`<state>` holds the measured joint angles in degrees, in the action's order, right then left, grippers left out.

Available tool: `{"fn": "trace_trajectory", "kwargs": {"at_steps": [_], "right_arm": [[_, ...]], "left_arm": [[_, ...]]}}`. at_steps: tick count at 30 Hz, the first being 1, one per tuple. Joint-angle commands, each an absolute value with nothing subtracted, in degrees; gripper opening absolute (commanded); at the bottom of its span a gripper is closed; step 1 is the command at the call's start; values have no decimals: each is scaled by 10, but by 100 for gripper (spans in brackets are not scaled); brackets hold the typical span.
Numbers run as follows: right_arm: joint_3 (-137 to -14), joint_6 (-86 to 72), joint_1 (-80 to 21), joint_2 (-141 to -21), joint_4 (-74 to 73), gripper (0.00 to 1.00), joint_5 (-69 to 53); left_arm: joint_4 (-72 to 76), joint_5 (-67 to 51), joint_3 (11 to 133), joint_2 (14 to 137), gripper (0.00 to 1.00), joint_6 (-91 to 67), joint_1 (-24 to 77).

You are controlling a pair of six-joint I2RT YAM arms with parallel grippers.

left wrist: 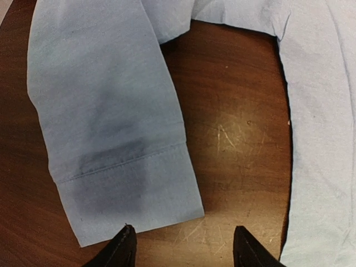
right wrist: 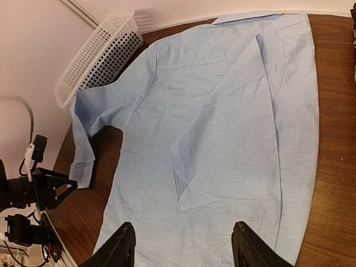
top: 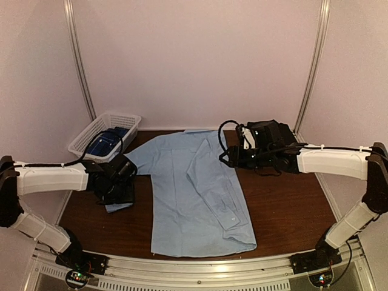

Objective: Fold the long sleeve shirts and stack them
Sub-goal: Pick up the sleeve from the center of the board, then pass from the left arm to the right

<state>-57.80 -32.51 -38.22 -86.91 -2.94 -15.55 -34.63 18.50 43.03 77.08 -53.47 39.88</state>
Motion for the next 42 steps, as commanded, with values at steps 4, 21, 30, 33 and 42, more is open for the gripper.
{"fn": "trace_trajectory", "kwargs": {"at_steps": [4, 21, 30, 33, 42], "right_arm": [[-558, -331, -389, -843, -32, 61, -144], [-529, -347, -401, -831, -19, 61, -146], [-543, -343, -431, -839, -18, 61, -125], [-554, -341, -446, -846, -15, 61, -117], [-587, -346, -512, -879, 33, 61, -99]], "left_arm": [[-299, 183, 439, 838, 61, -487, 363], [-257, 155, 440, 913, 21, -473, 356], [-290, 98, 497, 828, 0, -433, 357], [-302, 63, 524, 803, 0, -424, 358], [-300, -47, 611, 759, 0, -450, 361]]}}
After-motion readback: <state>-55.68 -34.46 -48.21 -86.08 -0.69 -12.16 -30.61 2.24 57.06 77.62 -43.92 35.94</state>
